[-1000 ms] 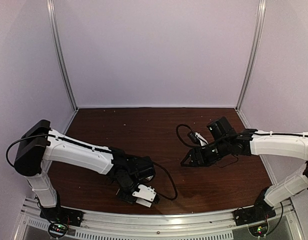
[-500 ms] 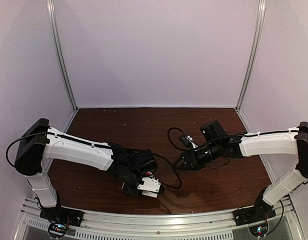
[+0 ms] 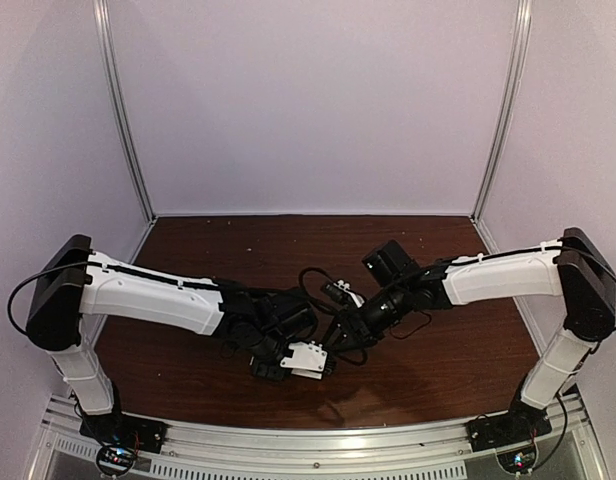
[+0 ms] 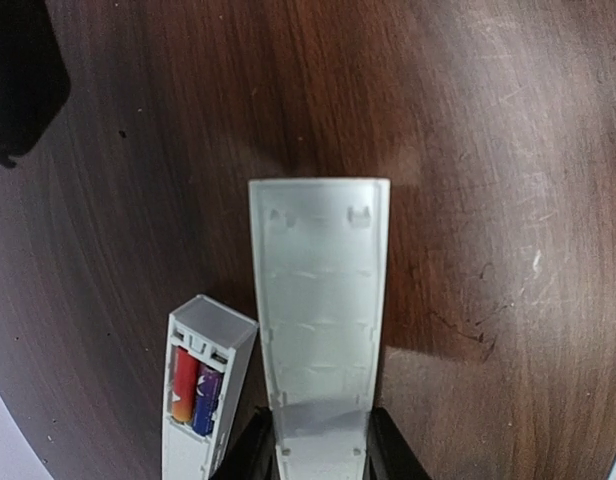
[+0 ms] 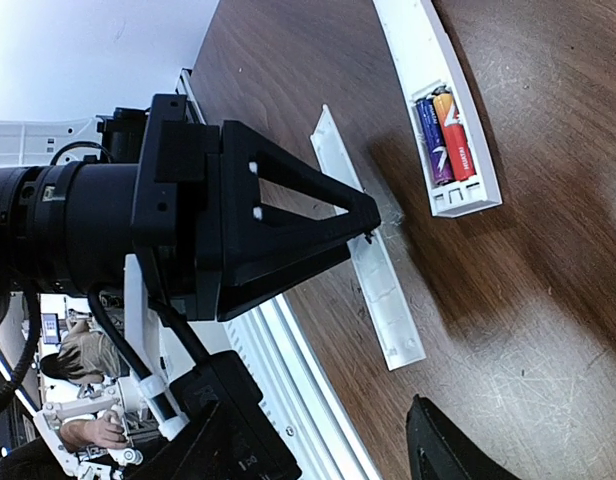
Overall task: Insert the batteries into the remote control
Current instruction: Pick up the battery cover from the corner of the board, then pass from the left arm to the right
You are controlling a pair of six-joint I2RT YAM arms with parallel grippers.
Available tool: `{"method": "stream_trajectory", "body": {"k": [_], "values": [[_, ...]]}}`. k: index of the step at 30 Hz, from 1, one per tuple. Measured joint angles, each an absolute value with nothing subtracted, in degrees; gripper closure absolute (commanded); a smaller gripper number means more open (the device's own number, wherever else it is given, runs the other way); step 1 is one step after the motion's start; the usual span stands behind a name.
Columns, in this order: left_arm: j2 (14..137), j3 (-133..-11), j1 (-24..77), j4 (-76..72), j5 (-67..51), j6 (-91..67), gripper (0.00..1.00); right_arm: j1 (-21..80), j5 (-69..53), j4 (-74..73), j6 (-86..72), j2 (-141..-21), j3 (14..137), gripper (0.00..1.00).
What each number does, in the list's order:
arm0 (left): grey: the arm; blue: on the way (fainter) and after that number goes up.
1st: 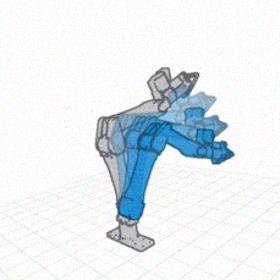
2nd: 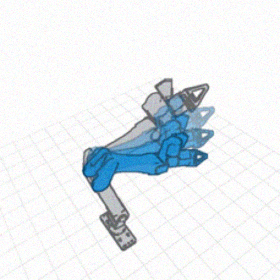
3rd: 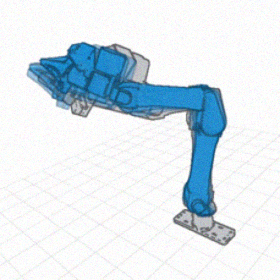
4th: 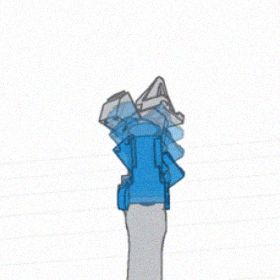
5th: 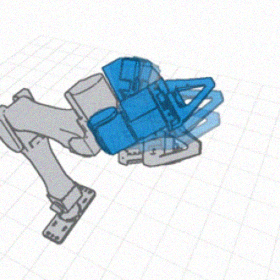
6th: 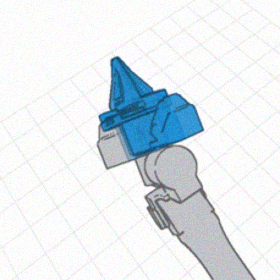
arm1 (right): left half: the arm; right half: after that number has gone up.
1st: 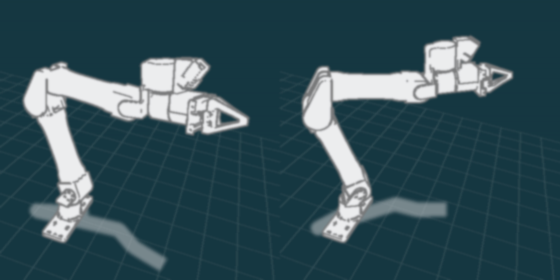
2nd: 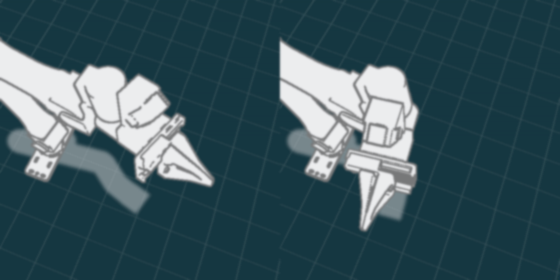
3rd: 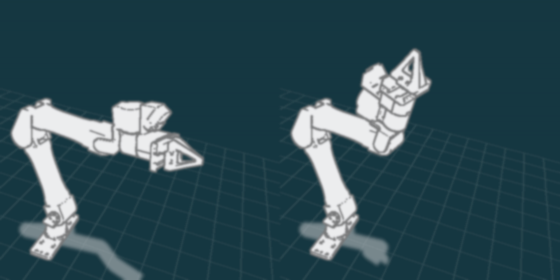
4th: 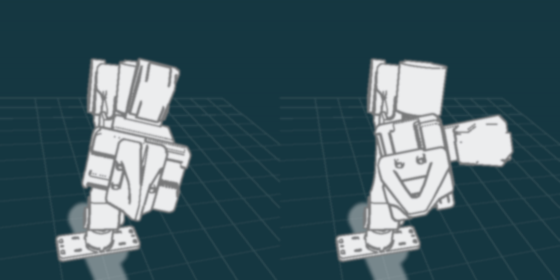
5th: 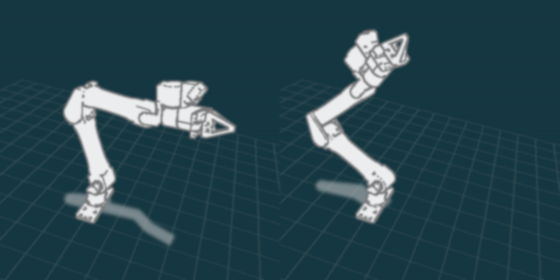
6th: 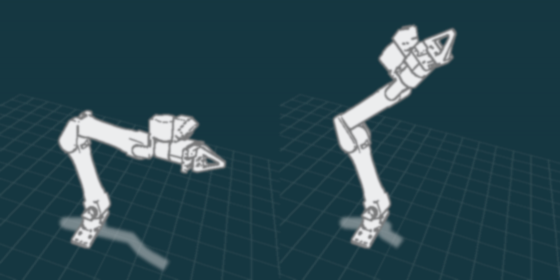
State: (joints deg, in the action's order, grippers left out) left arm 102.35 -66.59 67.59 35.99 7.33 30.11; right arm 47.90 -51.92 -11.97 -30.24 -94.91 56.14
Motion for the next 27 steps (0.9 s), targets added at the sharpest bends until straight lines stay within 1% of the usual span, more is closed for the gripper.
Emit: {"method": "stream_trajectory", "body": {"k": [9, 17, 27], "values": [[100.86, -66.89, 67.59, 35.99, 8.47, 30.28, 0.88, 47.77, -51.09, -19.75, -23.62, -99.18, 62.06, 0.4], [99.9, -67.42, 67.55, 35.53, 9.5, 30.37, 0.88, 48.23, -51.55, -23.92, -19.99, -102.48, 63.9, 0.41], [99.63, -68.16, 67.55, 34.74, 9.72, 30.5, 0.89, 48.88, -52.49, -24.95, -18.11, -104.2, 65.3, 0.44]]}}
